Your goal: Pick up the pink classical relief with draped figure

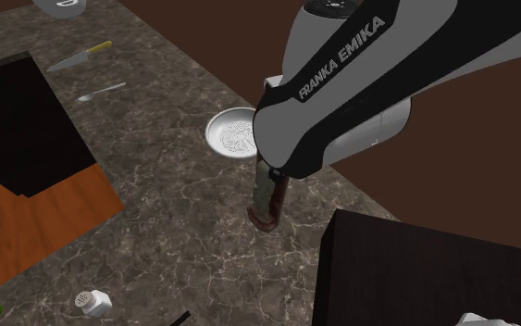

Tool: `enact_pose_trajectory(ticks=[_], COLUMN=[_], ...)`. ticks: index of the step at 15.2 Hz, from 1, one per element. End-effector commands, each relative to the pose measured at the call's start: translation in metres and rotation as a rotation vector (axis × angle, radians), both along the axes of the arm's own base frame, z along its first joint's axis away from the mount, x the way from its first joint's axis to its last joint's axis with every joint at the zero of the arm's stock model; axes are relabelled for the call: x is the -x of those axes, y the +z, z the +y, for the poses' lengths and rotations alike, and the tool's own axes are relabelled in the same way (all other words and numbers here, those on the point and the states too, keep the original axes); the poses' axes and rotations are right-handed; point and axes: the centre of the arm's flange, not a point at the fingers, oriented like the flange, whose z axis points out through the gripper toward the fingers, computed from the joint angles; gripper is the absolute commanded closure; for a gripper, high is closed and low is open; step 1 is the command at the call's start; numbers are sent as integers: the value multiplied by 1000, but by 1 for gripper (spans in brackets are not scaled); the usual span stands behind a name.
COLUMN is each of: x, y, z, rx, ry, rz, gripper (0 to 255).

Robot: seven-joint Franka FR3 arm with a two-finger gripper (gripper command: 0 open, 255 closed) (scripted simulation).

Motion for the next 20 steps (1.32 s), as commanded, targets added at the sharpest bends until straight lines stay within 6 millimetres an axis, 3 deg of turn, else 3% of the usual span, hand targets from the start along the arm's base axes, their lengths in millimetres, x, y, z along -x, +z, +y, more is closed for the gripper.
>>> enact_pose_trajectory(ticks=[1, 4, 20], x=[0, 0, 0], y=[0, -1, 79], z=[0, 0, 0], rx=[0, 0, 0], ry=[0, 0, 0], rz=[1, 1, 1], gripper=[255, 255, 255])
